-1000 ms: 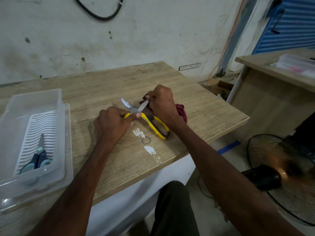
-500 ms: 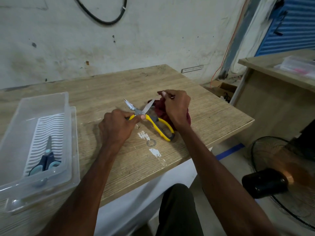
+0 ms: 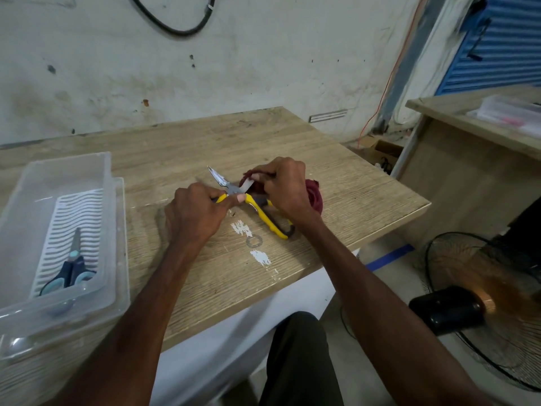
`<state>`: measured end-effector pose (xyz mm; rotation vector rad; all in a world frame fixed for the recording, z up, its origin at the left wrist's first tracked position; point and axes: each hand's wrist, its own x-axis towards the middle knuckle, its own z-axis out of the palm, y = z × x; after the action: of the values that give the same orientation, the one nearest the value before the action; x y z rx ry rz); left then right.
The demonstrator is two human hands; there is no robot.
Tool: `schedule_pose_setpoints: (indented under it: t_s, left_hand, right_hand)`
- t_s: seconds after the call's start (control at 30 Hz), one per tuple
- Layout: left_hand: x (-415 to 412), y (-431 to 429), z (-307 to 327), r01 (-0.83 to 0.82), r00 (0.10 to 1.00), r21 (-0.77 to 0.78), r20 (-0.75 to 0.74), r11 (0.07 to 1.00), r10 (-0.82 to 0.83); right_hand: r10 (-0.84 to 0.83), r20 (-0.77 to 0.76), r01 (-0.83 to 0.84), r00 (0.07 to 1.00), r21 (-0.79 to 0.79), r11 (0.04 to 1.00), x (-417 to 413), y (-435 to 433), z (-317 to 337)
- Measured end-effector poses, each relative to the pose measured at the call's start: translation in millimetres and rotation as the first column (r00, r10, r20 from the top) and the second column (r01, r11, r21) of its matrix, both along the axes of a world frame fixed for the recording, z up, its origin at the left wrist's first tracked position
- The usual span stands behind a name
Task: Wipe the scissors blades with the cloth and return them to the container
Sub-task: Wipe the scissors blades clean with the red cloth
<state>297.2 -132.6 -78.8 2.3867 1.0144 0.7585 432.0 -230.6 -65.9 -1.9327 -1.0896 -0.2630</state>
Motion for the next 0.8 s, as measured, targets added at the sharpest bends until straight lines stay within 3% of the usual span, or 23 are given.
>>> schedule_pose_setpoints:
  t_s: [0.1,0.27,0.43,0.57,0.63,0.7,0.8]
  left_hand:
    - [1,1,0,0.0,1.0,-0.001,-0.01,1.0,0.0]
    - [0,-2,1,-0.013,1.0,-0.011,-0.012,1.0,0.013]
    - [0,0,0,-0.013,1.0,-0.008,-0.01,1.0,0.012]
    - [1,3,-2,-0.032,0.999,-0.029,-0.042,0.999,0.031]
    - [1,2,-2,-0.016,0.999,-0.021,-0.044,1.0,0.015]
    - [0,1,-1,-0.002,0.999,-0.02,-0.04,1.0,0.001]
    - [-1,2,-1,-0.005,0.999,-0.025,-0.039,1.0,0.004]
  right_hand:
    - [-0.076,-0.053,0.077,0.996,0.029,0.997,11,8,3]
    - [0.126,0.14,-0.098,0.982,-0.196,0.976,-13,1,-10]
    - [-0.12,0.134,0.141,0.984,-0.163,0.977,7,17,-3]
    - [0.102,0.239,-0.022,0.966,-0.316,0.948,-14,9,-6]
    - [0.02,0.305,0.077,0.952,-0.301,0.95,-2,6,0]
    - [-0.116,0.266,0.191,0.957,-0.276,0.942,10,11,8]
    - [-0.137,0.201,0.19,0.97,-0.275,0.943,2,18,9]
